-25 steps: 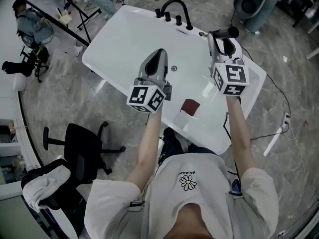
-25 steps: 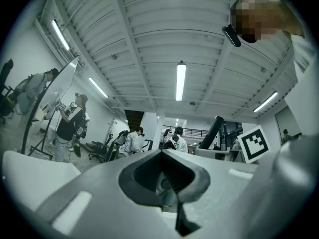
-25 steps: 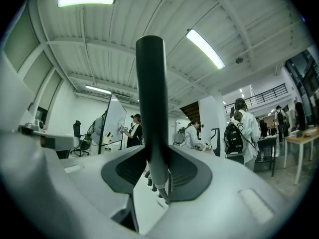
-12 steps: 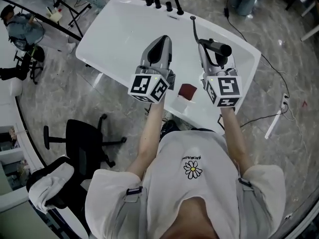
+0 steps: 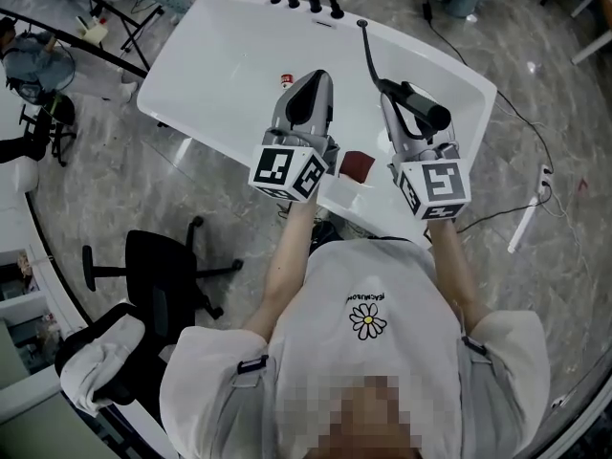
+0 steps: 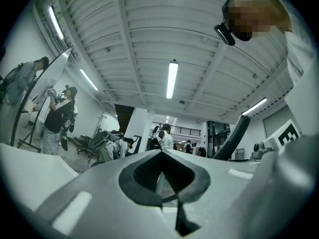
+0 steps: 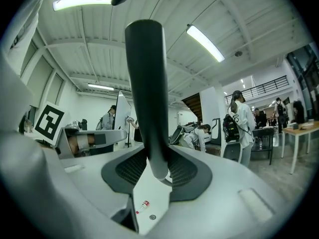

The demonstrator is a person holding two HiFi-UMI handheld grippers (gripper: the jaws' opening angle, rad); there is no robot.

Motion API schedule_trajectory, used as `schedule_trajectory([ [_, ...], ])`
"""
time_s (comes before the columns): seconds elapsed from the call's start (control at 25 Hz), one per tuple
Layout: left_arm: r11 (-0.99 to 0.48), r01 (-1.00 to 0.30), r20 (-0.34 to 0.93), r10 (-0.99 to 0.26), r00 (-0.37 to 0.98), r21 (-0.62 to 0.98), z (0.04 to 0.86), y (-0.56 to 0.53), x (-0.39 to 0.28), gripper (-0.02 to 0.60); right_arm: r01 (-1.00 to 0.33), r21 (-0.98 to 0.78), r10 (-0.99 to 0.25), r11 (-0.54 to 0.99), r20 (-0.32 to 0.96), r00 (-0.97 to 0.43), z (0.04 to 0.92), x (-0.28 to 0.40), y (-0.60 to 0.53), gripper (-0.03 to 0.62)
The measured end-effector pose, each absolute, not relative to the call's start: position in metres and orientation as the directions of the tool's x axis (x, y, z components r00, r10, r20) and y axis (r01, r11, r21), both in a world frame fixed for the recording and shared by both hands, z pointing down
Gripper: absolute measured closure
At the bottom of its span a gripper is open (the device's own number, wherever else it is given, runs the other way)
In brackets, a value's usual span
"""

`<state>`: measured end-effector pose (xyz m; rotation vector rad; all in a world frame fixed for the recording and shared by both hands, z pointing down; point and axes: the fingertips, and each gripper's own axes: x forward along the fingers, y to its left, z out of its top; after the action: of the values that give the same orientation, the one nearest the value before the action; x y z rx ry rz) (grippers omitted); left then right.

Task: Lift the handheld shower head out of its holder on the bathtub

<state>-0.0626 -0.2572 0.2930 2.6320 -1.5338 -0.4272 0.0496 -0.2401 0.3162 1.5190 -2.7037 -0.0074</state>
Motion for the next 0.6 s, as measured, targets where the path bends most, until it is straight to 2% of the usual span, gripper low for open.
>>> schedule_trajectory([
  [0.6,-0.523,-0.837,-0.228,-0.845,0.484,0.161,0.280,-0.246,-0.051,0.581,-0.872,-0.007,-0.872,0.489,-0.022,-0.489,0.308,0.060,-0.230,0.442],
])
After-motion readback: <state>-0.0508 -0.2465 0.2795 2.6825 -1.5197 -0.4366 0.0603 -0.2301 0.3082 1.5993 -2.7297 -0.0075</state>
